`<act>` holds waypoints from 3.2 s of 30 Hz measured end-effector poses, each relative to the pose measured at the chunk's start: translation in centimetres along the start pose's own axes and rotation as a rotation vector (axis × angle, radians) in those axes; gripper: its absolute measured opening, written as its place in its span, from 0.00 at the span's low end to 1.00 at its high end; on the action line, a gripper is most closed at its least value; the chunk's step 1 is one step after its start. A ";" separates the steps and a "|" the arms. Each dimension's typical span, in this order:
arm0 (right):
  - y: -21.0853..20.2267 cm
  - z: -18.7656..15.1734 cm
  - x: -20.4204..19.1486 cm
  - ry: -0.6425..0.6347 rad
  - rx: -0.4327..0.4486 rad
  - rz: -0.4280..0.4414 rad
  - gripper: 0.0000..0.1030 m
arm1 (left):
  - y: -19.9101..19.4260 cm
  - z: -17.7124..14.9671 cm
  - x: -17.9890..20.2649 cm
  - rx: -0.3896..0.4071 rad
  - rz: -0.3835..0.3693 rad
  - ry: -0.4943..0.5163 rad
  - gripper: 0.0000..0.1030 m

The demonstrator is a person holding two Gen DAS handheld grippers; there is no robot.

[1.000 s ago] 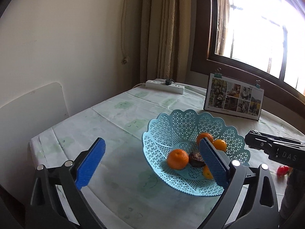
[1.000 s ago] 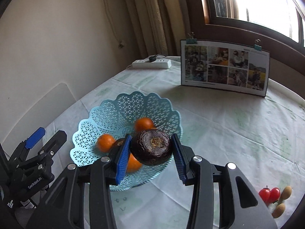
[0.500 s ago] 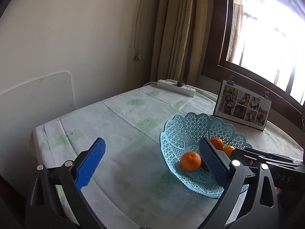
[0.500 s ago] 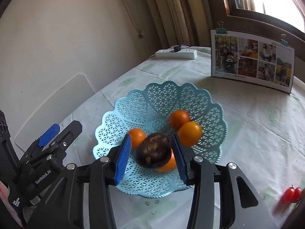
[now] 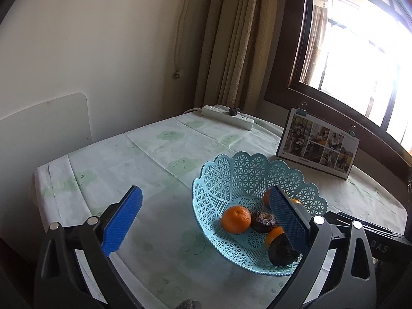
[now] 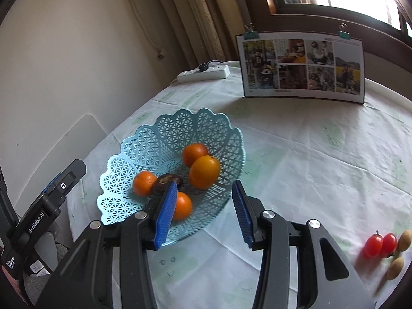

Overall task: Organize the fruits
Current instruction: 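Lower the dark wrinkled fruit into the basket and open the right tool, then grasp a tan round fruit with the right tool while the left tool approaches the tomatoes, then grasp a red cherry tomato with the left tool while the right tool holds the tan fruit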

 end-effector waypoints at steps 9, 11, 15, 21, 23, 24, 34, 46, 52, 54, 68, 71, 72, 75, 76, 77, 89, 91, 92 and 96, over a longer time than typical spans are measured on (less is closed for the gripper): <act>-1.6 0.0 2.4 0.029 0.041 -0.041 0.50 | 0.3 0.0 2.8 -0.021 0.008 0.073 0.97; -1.9 -0.1 3.0 0.034 0.047 -0.050 0.50 | 0.3 -0.1 3.5 -0.021 0.009 0.087 0.97; -2.7 -0.4 4.3 0.050 0.056 -0.069 0.50 | 0.3 -0.2 4.7 -0.026 0.004 0.113 0.97; -4.0 -1.0 7.1 0.087 0.068 -0.109 0.51 | 0.3 -0.5 6.8 -0.030 -0.015 0.154 0.97; -4.5 -1.3 8.0 0.098 0.073 -0.127 0.51 | 0.3 -0.6 7.5 -0.034 -0.027 0.170 0.97; -4.8 -1.5 8.6 0.105 0.076 -0.138 0.51 | 0.3 -0.7 8.0 -0.035 -0.035 0.180 0.97; -8.2 -3.5 14.2 0.178 0.103 -0.239 0.51 | 0.2 -1.7 12.4 -0.066 -0.108 0.263 0.97; -12.5 -8.5 20.1 0.259 0.085 -0.379 0.51 | 0.7 -3.2 17.7 -0.145 -0.259 0.318 0.97; -11.5 -10.0 19.7 0.228 0.024 -0.369 0.51 | 0.9 -4.6 20.3 -0.186 -0.332 0.367 0.97; -10.9 -10.1 19.4 0.216 0.007 -0.366 0.50 | 0.8 -5.0 20.9 -0.190 -0.346 0.386 0.97; -9.6 -9.6 19.5 0.201 -0.017 -0.351 0.26 | 2.4 -7.5 23.7 -0.290 -0.422 0.448 0.97; -10.3 -9.7 20.0 0.213 0.003 -0.354 0.26 | 2.7 -8.5 24.9 -0.321 -0.457 0.475 0.97; -10.5 -9.8 20.2 0.219 0.007 -0.355 0.26 | 2.8 -8.8 25.3 -0.333 -0.472 0.482 0.97; -10.8 -10.1 20.7 0.237 0.014 -0.336 0.26 | 3.2 -9.7 26.6 -0.374 -0.505 0.501 0.87; -10.9 -10.1 20.7 0.237 0.017 -0.334 0.26 | 3.4 -10.0 26.9 -0.388 -0.516 0.508 0.84; -10.9 -10.1 20.7 0.238 0.020 -0.330 0.26 | 3.5 -10.3 27.3 -0.402 -0.528 0.514 0.83; -11.2 -10.2 21.1 0.265 0.032 -0.270 0.26 | 5.0 -12.6 29.9 -0.479 -0.586 0.579 0.49; -11.1 -10.3 21.2 0.271 0.029 -0.264 0.26 | 5.0 -12.6 30.1 -0.480 -0.596 0.584 0.40; -11.1 -10.3 21.2 0.272 0.027 -0.262 0.26 | 5.1 -12.6 30.2 -0.482 -0.602 0.585 0.39; -10.9 -10.3 21.1 0.267 0.019 -0.254 0.26 | 5.2 -12.9 30.6 -0.485 -0.613 0.595 0.33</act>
Point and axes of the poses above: each gripper's, at about its wrist camera, not at the fingertips, and y roughly the way its jaws point, x to its right, z to its top, the point moved 1 cm from there along y, roughly the way its jaws point, and after that the axes turned 3 degrees about -z, right-handed, at the moved point
